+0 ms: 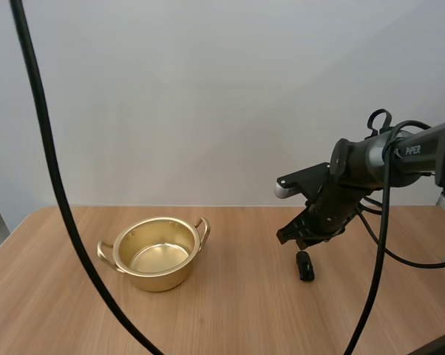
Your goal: Open the pot, put the car inside, and close it
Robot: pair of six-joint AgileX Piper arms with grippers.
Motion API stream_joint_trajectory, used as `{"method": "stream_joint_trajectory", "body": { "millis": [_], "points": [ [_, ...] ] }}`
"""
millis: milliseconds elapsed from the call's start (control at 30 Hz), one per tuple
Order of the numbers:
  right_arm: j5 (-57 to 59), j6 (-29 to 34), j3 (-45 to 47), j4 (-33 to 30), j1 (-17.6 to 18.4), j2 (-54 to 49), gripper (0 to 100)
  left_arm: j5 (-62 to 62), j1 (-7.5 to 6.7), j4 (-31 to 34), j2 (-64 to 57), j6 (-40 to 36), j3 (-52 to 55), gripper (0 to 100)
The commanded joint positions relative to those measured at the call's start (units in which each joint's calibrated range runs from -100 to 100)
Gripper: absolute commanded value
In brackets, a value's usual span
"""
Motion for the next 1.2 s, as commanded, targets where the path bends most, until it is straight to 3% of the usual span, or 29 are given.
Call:
{"method": "stream_joint_trajectory", "body": {
  "millis": [0, 400, 1067, 1167],
  "points": [
    [0.1, 0.7, 0.0, 0.0, 0.0, 0.0, 88, 0.1, 0.03, 0.0, 0.0, 0.0, 0.0, 0],
    [-1.8, 2.7, 0.0, 0.0, 0.0, 0.6, 88, 0.1, 0.03, 0.0, 0.0, -0.2, 0.0, 0],
    [-6.6, 2.5, 0.0, -0.4, 0.0, 14.0, 87, 0.1, 0.03, 0.0, 0.0, -0.6, 0.0, 0],
    [-7.8, 2.1, 0.0, -0.4, 0.0, 15.0, 83, 0.1, 0.03, 0.0, 0.0, -0.6, 0.0, 0]
  ]
}}
